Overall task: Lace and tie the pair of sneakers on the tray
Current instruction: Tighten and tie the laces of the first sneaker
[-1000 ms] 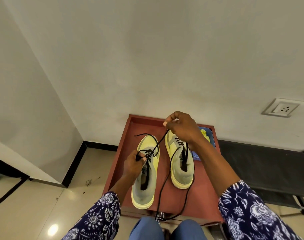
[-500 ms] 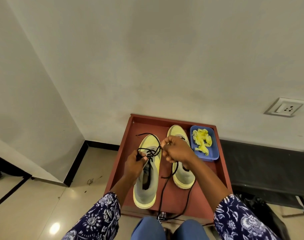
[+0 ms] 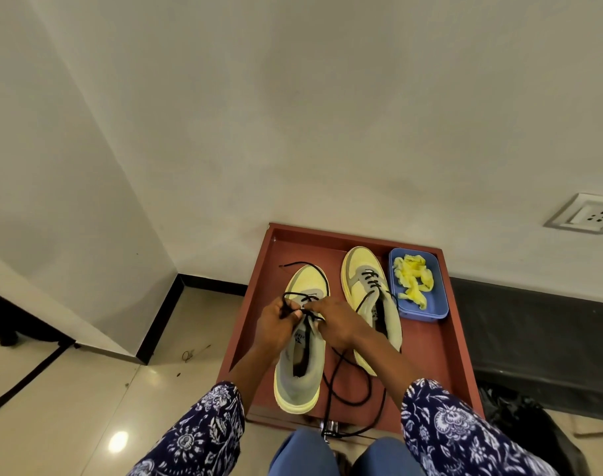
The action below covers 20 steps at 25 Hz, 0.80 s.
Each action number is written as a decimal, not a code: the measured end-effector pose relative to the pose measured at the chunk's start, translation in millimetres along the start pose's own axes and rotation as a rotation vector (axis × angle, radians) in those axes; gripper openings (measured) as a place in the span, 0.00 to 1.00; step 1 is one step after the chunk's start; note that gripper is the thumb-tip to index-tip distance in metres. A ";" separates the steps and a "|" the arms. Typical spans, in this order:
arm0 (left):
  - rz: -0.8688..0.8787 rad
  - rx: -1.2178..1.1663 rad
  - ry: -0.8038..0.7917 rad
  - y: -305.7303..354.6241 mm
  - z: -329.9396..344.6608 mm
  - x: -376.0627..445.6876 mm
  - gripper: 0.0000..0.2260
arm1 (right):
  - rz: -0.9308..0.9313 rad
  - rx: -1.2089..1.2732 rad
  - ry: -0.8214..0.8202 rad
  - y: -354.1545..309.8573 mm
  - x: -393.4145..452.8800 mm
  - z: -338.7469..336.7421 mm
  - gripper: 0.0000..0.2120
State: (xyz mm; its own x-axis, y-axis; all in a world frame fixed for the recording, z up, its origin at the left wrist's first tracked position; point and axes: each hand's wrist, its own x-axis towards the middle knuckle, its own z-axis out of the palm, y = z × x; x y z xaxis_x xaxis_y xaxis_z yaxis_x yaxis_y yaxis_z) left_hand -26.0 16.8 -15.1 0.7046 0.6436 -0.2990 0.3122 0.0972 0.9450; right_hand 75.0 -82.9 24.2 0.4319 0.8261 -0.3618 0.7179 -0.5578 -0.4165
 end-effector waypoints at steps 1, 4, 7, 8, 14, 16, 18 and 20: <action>0.000 0.000 -0.002 1.1 -0.3 -0.4 0.08 | -0.004 0.003 -0.011 -1.8 0.5 1.0 0.21; 0.006 -0.001 -0.003 1.6 -1.5 -0.5 0.08 | 0.032 0.052 0.059 -3.3 2.3 4.5 0.16; 0.012 0.028 0.000 2.1 -1.7 -0.2 0.08 | 0.072 0.049 0.091 -3.4 2.7 7.3 0.10; 0.007 0.032 -0.001 2.0 -1.9 0.4 0.08 | 0.079 0.046 0.091 -2.5 3.4 8.6 0.08; -0.044 0.037 0.010 1.4 -5.6 4.1 0.08 | 0.150 0.021 0.165 6.7 1.0 8.5 0.05; -0.072 0.023 0.012 -4.1 -6.9 7.8 0.08 | 0.173 0.009 0.190 10.3 0.3 6.1 0.04; -0.100 0.015 0.016 -9.4 -7.5 11.3 0.05 | 0.197 0.021 0.197 14.4 -0.8 5.1 0.03; -0.138 -0.039 0.039 -4.8 -9.3 10.0 0.07 | 0.210 0.024 0.193 17.4 -2.4 6.7 0.04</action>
State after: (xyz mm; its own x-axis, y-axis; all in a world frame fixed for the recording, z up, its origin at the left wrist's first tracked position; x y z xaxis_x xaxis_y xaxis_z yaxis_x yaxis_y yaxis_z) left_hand -26.3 29.8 -21.5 0.6316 0.6507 -0.4216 0.3784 0.2158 0.9001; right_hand 82.8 -95.1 12.3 0.6674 0.6910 -0.2775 0.5895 -0.7180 -0.3701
